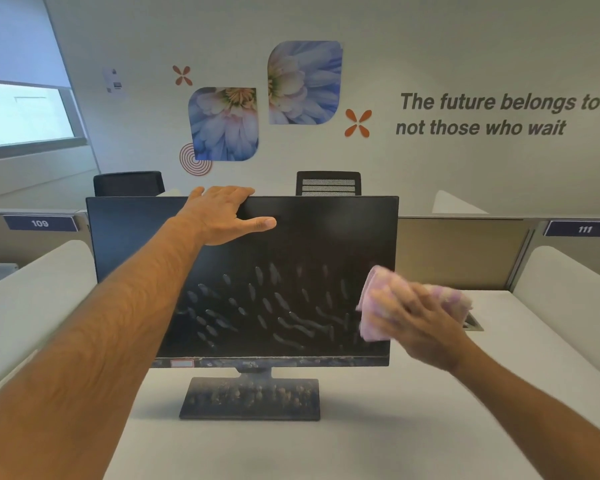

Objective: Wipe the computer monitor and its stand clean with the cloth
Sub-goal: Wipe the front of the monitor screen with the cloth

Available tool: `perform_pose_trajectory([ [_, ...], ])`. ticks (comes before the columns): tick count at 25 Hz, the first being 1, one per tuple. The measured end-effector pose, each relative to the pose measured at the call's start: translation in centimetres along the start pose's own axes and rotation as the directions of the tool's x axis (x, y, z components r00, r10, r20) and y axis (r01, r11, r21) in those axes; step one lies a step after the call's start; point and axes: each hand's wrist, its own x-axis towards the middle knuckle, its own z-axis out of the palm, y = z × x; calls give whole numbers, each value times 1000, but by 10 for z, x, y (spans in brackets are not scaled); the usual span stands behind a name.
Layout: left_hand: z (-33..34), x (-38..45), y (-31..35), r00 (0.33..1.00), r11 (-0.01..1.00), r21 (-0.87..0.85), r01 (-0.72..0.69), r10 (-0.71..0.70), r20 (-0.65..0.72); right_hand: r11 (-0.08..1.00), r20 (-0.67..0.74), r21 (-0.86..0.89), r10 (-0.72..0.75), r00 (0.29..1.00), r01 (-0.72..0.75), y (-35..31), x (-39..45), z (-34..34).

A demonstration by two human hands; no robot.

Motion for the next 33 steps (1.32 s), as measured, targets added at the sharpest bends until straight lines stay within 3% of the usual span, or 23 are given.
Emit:
perform_pose_trajectory([
  [2,0,0,-1,1000,1000,1,-2,2,-4,974,97,-21,-221,970,224,-11,-17,4],
  [3,0,0,-2,1000,1000,1,-4,4,-6,977,116,-18,-211,971,214,-6,-20,3],
  [6,1,0,-3,1000,1000,2,-7,7,-6,995,16,-9,100,995,-99,4,-11,-2],
  [7,1,0,-3,1000,1000,4,-7,7,-9,996,9,-20,85,996,-85,-1,-10,-2],
  [10,2,1,-2,1000,1000,8,-15,15,-14,970,124,-8,-242,962,245,-20,-26,3],
  [11,2,1,-3,1000,1000,7,-14,14,-13,971,136,5,-239,962,240,-15,-26,-1],
  [13,2,1,-4,1000,1000,6,-11,11,-9,1000,42,27,-18,999,17,-1,-16,-6],
  [15,1,1,-4,1000,1000,7,-12,12,-10,966,-1,85,246,969,-245,5,-6,-13],
  [16,2,1,-4,1000,1000,6,-13,13,-9,966,4,87,243,970,-242,3,-3,-13],
  [19,3,2,-4,1000,1000,1,-14,14,-6,998,22,49,-45,999,44,-2,-6,-9],
  [20,3,2,-5,1000,1000,-1,-13,13,-4,998,12,51,-49,999,48,7,-3,-11],
  [24,4,4,-6,1000,1000,10,-19,19,-12,938,-34,89,339,940,-335,37,25,-21],
  [25,4,4,-6,1000,1000,8,-20,20,-11,956,-52,62,291,955,-287,32,29,-19],
  [28,4,3,-6,1000,1000,5,-20,20,-15,995,3,10,-96,995,95,7,30,-11],
  [29,4,3,-6,1000,1000,2,-21,21,-18,996,13,16,-91,996,90,12,34,-13],
  [32,3,2,-6,999,1000,-5,-23,23,-27,952,-42,102,294,955,-289,29,55,-20],
  [33,3,2,-6,999,1000,-5,-22,22,-27,954,-49,96,289,956,-283,27,60,-21],
])
